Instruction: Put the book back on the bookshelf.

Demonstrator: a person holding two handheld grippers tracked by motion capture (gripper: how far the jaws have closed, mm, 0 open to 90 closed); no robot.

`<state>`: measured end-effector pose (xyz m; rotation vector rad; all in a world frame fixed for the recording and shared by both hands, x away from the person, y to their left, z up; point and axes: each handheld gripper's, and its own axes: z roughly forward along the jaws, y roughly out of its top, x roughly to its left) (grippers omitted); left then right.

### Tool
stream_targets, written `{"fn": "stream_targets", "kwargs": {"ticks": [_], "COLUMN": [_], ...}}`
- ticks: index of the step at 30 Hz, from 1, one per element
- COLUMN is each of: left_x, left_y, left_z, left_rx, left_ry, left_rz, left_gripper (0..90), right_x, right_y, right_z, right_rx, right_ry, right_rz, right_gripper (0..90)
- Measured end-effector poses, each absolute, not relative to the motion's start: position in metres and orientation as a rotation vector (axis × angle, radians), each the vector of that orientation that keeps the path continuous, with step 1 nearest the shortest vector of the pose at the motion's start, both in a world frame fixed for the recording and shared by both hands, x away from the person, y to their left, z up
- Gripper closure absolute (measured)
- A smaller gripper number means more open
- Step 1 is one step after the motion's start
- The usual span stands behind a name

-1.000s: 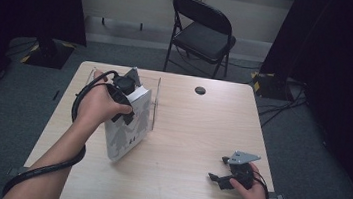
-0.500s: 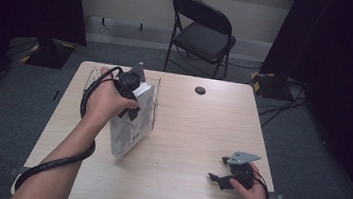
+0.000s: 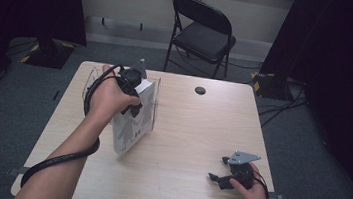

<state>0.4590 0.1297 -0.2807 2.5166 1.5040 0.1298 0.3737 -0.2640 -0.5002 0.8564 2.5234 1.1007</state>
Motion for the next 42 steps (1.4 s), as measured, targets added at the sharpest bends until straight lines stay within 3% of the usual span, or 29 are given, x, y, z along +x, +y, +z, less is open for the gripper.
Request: {"fn": "stream_targets", "kwargs": {"ticks": [42], "left_x": [0.484], "left_y": [0.119], "left_z": [-0.282], "left_rx": [2.366], "left_ry": [1.667], "left_rz": [0.151], "left_gripper": [52.8], "right_x": [0.374], "right_y": [-0.264], "right_z": [-0.5], "right_rx": [0.855], "right_ry": [2.524], "right_rz": [1.101], "right_gripper": [13.3]}}
